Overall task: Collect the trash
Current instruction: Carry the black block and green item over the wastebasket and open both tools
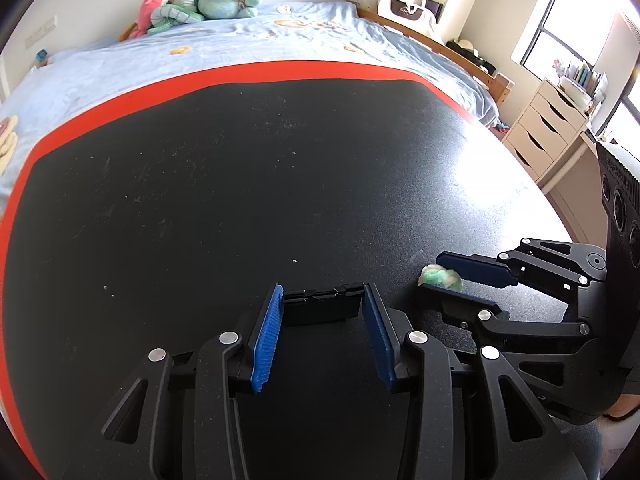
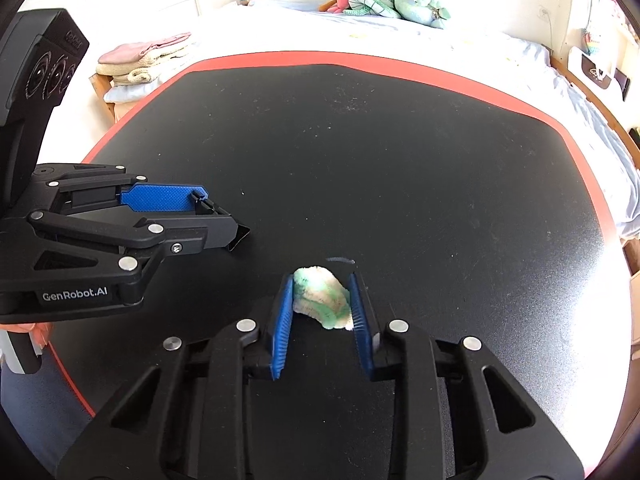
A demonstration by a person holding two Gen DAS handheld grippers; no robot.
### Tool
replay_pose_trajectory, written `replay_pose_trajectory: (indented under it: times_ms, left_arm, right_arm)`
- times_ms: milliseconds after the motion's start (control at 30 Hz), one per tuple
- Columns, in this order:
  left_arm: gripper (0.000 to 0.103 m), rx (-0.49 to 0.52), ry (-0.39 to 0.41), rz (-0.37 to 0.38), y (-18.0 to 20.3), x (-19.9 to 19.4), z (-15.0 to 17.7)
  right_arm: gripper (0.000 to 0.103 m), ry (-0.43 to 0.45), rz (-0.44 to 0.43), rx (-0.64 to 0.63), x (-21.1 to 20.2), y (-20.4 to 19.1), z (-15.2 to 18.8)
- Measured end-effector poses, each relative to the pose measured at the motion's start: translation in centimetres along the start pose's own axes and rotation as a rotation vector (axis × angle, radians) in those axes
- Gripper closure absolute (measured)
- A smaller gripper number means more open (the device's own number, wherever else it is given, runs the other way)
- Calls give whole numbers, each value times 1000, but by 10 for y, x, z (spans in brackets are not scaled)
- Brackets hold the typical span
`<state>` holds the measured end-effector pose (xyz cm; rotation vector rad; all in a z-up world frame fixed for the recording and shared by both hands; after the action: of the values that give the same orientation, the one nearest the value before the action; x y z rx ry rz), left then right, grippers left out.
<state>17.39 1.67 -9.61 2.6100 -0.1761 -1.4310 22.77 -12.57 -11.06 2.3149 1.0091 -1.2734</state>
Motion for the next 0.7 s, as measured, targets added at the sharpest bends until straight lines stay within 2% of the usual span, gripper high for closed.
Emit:
replay_pose_trajectory:
  times_ms: [333, 700]
  left_arm:
    - [63, 59, 3, 39, 19, -29, 16]
    - [63, 156, 28, 85, 60, -92, 58]
  right_arm:
    - [76, 40, 4, 31, -48, -11, 7]
    - [76, 79, 7, 57, -131, -40, 50]
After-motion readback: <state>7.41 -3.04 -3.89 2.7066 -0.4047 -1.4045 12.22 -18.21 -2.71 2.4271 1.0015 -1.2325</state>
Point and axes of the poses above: each gripper's, at about its wrist camera, not at the fingertips, and x roughly the way its jaws point, y to its right, z to its underside, the point moved 1 cm from there along x, roughly the way its jaws point, and after that the axes turned 1 degree about z, right-handed, at the moved point
